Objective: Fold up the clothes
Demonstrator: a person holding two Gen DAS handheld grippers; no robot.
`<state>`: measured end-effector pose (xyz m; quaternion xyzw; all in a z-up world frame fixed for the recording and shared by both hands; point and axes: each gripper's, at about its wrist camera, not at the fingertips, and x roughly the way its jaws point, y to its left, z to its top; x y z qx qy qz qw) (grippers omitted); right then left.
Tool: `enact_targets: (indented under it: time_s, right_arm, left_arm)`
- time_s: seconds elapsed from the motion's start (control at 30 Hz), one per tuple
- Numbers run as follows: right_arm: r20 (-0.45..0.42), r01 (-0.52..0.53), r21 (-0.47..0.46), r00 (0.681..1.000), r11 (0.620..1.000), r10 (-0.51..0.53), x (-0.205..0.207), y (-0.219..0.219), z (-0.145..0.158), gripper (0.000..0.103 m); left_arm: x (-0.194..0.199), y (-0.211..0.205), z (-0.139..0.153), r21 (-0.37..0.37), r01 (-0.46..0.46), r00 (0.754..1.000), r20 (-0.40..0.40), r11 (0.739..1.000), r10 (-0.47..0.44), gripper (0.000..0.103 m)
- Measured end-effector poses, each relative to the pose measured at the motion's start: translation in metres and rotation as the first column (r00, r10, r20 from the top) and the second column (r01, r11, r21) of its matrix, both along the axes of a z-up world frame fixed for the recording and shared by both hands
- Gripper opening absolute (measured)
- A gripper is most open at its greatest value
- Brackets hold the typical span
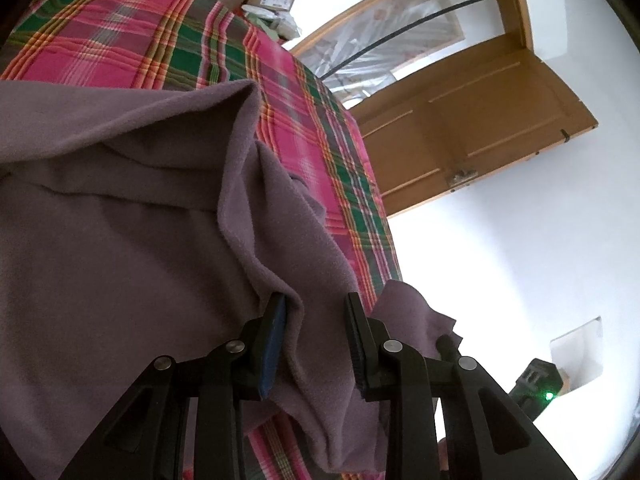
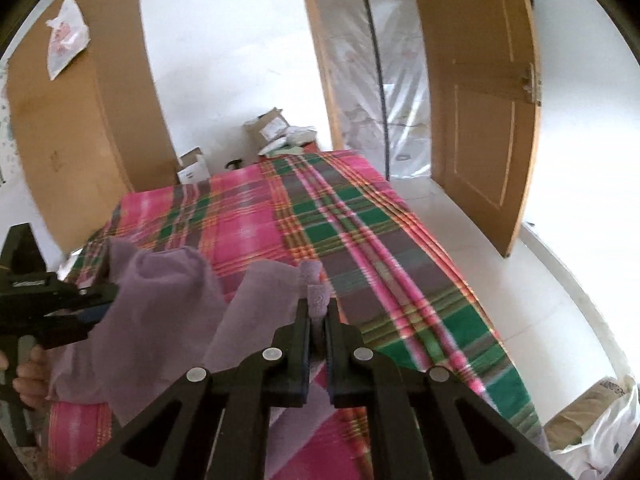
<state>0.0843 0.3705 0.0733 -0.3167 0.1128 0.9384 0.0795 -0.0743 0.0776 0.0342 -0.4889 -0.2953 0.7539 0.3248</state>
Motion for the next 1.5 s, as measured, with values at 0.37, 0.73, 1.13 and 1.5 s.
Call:
enact_targets:
  time_s: [0.37, 0.73, 1.13, 1.5]
  right_arm:
    - [0.013, 0.072, -0.03, 0.997, 0.997, -0.072, 0.002, 0.032, -0.01, 0.006]
    - [0.038, 0.133, -0.013, 0.99, 0.991, -0.133, 0.012, 0.051, -0.019, 0.006]
    - [0.142, 0.116, 0.047, 0.982, 0.992, -0.122, 0.03, 0.052, -0.032, 0.01]
    - [0.021, 0.014, 0.136, 1.0, 0.991, -0.017, 0.04, 0.01, 0.015, 0.029]
  left_arm:
    - [0.003, 0.01, 0.007, 0.008, 0.014, 1.0, -0.025, 1.0, -0.013, 0.03]
    - [0.004, 0.011, 0.012, 0.01, 0.018, 0.999, -0.041, 1.0, -0.018, 0.03]
    - [-0.002, -0.009, 0.017, -0.075, -0.034, 0.999, -0.037, 0.997, 0.031, 0.03]
    - [-0.013, -0.017, 0.016, -0.117, 0.001, 1.0, -0.004, 0.993, -0.002, 0.042]
